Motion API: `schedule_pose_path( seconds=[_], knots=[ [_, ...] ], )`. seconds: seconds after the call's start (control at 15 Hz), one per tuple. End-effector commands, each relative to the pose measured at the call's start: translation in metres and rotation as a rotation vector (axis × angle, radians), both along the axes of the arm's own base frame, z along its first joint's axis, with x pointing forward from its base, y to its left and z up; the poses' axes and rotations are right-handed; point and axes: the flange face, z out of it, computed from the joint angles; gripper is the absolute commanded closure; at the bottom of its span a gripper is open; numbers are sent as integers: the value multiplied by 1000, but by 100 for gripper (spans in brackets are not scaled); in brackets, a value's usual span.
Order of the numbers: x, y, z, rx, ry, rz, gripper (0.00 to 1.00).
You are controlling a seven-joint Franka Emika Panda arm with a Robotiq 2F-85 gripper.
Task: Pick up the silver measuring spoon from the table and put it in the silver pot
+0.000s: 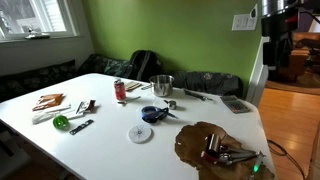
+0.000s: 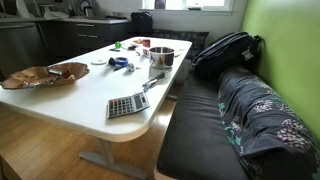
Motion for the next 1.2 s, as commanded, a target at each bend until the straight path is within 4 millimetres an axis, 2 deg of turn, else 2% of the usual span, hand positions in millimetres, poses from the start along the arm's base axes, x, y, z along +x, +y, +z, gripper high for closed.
schedule_pose_path(
  seconds=[0.0,0.13,0.2,0.53,0.8,0.87,0.93,1.0,1.13],
  knots=[
    [0,0,1,0,1,0,0],
    [6,0,0,-9,-38,-30,0],
    [20,-3,1,13,-89,-77,0],
    [126,-41,0,101,-298,-266,0],
    [197,-59,-18,110,-297,-282,0],
    [206,-61,-16,110,-285,-281,0],
    [179,-59,-9,101,-316,-270,0],
    [192,-61,-14,102,-311,-274,0],
    [206,-62,-20,104,-303,-277,0]
  ],
)
